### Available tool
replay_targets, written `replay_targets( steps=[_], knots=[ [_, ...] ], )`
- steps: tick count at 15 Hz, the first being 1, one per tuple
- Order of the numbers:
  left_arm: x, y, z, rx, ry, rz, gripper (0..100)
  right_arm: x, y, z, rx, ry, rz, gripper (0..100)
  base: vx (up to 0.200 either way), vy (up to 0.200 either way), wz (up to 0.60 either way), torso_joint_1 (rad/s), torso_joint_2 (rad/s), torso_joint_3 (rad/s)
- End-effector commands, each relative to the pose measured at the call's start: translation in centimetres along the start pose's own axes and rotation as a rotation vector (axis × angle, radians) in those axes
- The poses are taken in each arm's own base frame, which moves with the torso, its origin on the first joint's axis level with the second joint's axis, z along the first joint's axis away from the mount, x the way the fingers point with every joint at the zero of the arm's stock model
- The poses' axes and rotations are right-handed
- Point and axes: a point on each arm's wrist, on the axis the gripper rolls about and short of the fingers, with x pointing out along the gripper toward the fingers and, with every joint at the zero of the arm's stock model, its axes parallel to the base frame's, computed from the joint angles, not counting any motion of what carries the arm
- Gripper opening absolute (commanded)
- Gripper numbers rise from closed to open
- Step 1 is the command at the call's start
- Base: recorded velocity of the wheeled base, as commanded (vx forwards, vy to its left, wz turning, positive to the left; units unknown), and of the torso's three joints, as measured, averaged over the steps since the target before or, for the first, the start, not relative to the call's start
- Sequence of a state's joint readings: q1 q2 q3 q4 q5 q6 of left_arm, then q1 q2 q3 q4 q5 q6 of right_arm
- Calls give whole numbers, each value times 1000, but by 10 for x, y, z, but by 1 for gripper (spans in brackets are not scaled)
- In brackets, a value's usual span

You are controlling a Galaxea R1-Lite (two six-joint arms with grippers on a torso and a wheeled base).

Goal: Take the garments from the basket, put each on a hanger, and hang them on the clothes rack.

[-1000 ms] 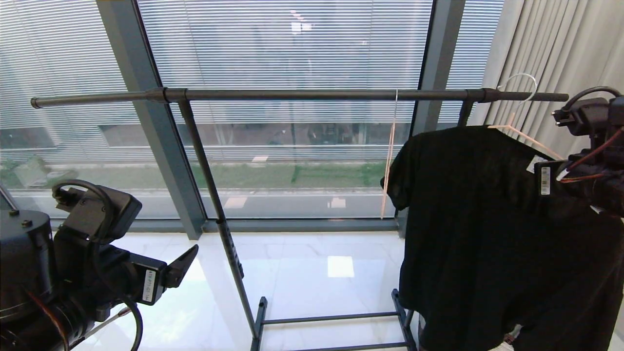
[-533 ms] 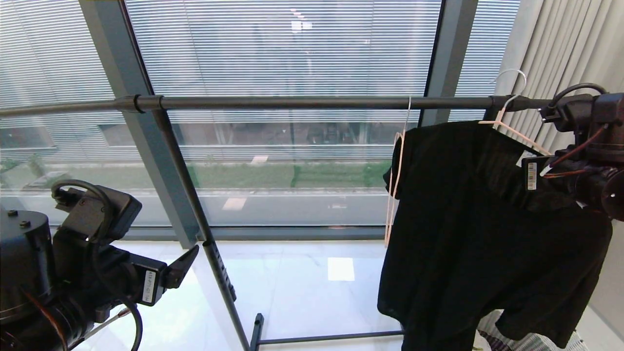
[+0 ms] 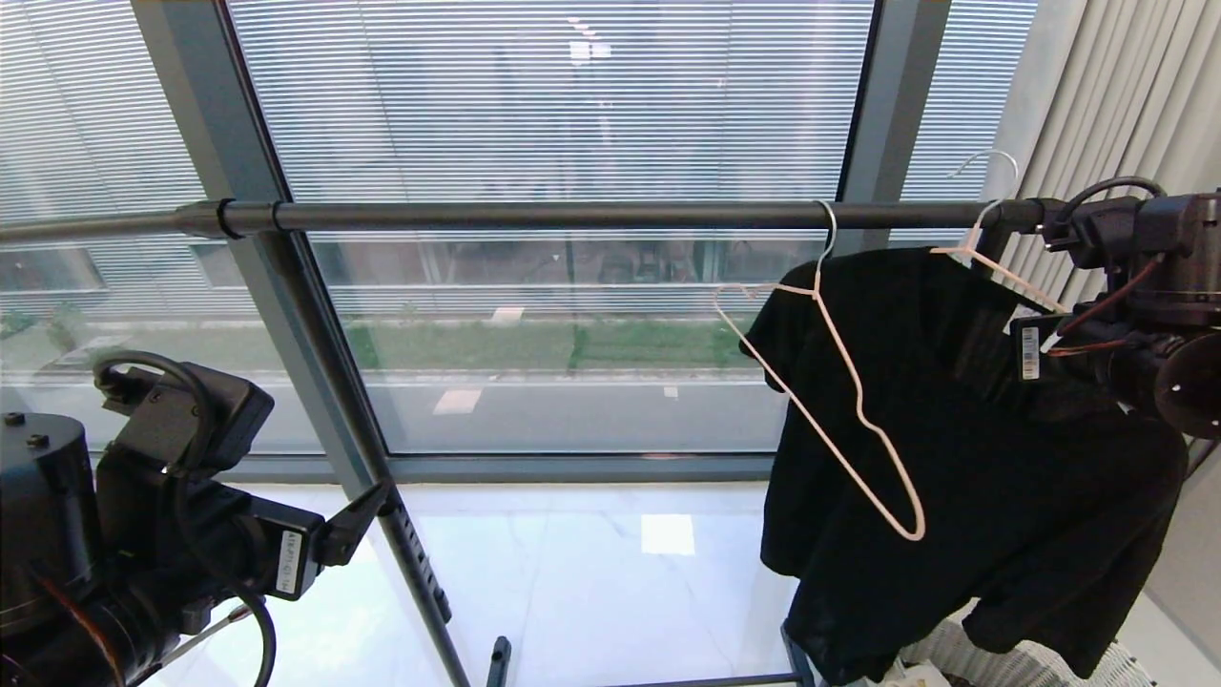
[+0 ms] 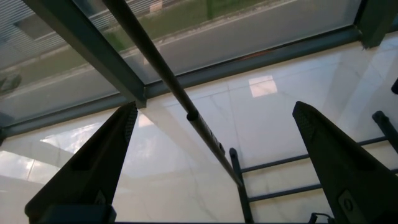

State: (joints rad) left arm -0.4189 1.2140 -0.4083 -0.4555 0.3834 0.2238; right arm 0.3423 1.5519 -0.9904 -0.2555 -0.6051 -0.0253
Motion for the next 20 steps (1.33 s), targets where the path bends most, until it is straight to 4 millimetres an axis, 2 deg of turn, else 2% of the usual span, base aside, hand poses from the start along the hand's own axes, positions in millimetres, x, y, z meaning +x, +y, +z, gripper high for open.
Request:
replay_targets(
  steps=[1, 4, 7, 16, 17, 19, 20],
  knots=[
    [-1, 1, 0, -2, -5, 1, 100, 7, 5, -5, -16, 22, -5, 0, 0, 0, 0, 0, 0, 0],
    [-1, 0, 0, -1, -3, 1, 100, 27, 19, -13, -28, 17, -8, 0, 0, 0, 0, 0, 0, 0],
    [-3, -1, 1, 0, -13, -10, 100, 37, 26, -16, -55, -1, -9, 0, 0, 0, 0, 0, 0, 0],
    [-7, -3, 0, 4, -24, -27, 100, 35, 33, -18, -70, -1, 13, 0, 0, 0, 0, 0, 0, 0],
    [-8, -3, 0, 2, -28, -26, 100, 33, 34, -18, -69, -4, 17, 100, 0, 0, 0, 0, 0, 0],
    [-9, -2, 0, -2, -31, -21, 100, 22, 34, -9, -55, -37, 38, 100, 0, 0, 0, 0, 0, 0],
    [-9, -1, 0, -5, -30, -12, 100, 9, 31, -1, -47, -66, 52, 100, 0, 0, 0, 0, 0, 0]
  ],
)
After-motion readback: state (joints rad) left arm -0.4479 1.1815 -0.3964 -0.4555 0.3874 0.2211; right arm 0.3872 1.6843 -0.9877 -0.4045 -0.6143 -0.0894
